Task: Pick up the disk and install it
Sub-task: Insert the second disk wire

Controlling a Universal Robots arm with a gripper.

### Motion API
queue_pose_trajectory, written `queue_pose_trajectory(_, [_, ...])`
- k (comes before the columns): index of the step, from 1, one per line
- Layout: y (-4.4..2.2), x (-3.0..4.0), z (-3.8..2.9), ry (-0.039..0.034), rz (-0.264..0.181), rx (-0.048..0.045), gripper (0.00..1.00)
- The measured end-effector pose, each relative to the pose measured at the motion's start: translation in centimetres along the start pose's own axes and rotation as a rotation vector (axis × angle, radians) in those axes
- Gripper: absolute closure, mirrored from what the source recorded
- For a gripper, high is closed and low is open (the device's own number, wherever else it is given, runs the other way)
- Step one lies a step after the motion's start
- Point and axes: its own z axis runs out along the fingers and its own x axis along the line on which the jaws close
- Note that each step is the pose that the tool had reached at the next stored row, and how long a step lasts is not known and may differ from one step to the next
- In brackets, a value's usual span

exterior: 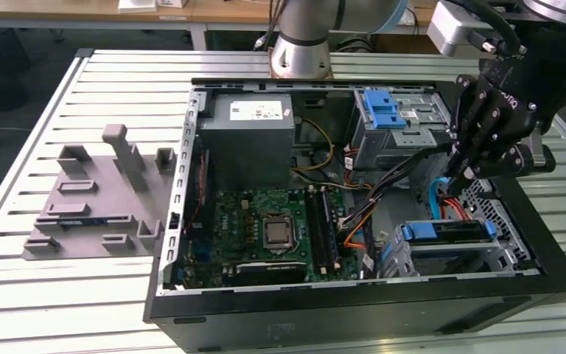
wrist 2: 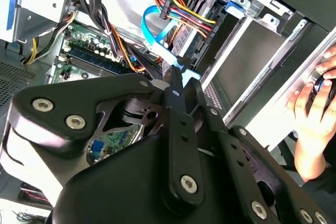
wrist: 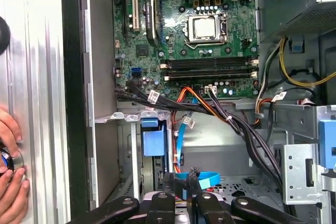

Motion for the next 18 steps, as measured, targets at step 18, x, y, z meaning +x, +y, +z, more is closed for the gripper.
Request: queue_pose_trajectory(18, [0.01,-0.22,0.07,0.0077,0.000,0.0005,0.69])
